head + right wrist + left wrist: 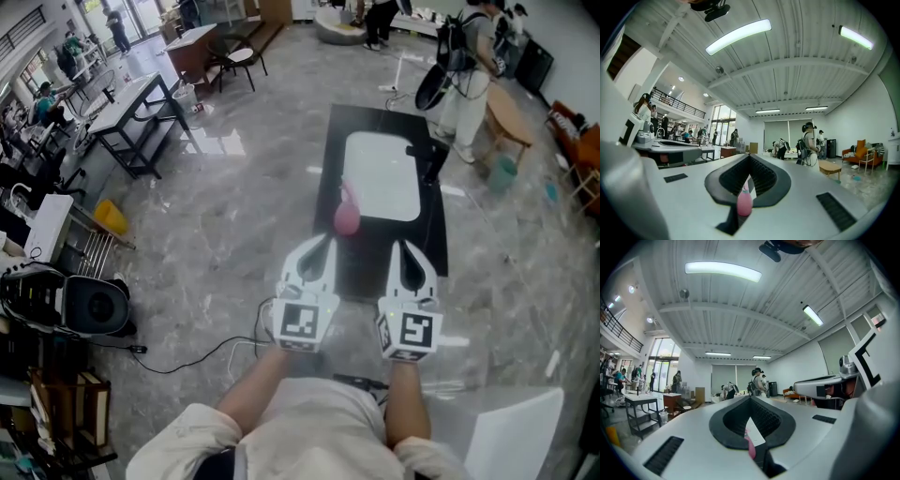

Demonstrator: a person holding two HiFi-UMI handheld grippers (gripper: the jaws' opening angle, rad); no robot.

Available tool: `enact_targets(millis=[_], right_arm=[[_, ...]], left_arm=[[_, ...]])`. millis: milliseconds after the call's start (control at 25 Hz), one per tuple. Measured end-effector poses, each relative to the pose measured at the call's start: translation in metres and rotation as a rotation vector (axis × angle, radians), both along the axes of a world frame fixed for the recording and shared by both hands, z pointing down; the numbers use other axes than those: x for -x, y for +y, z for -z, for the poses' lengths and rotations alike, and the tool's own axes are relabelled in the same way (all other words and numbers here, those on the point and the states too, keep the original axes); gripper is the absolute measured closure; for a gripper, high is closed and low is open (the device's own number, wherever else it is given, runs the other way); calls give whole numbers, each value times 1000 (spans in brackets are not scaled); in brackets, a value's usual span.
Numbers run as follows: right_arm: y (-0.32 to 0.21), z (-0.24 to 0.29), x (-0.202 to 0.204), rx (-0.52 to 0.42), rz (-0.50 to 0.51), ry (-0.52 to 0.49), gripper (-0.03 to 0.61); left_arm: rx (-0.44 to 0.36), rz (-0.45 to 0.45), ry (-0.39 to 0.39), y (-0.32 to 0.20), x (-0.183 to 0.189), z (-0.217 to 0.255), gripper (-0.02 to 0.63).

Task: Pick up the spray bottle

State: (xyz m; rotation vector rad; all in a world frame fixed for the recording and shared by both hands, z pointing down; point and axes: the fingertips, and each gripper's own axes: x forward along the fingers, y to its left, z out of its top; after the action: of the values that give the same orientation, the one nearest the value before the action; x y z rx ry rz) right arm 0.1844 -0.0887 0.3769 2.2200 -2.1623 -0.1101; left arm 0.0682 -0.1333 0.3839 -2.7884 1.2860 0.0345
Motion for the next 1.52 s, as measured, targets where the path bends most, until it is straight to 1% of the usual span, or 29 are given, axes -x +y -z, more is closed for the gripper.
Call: enact_targets(millis=[360,480,680,840,960,1280,1520], right_arm=[[-90,9,21,7,-15,40,574],[-110,9,27,10,-19,42,573],[-135,7,29,11,-16,59,573],[-154,7,17,13,-12,52,574],[-168,4,8,14,-4,48,573],[-200,9,-25,-3,45,22,573],[-215,6,-31,5,77,9,573]], left_arm=[[-17,-22,10,-90,16,5,612],[-5,-23,20,-113,19,4,612],[-17,-39,22,-139,19,6,612],[-21,-31,29,-159,9,9,612],[-4,-25,17,-170,0,3,612],[-23,17,15,-195,-32,10,612],[-28,51,-5,-205,-36,12,612]])
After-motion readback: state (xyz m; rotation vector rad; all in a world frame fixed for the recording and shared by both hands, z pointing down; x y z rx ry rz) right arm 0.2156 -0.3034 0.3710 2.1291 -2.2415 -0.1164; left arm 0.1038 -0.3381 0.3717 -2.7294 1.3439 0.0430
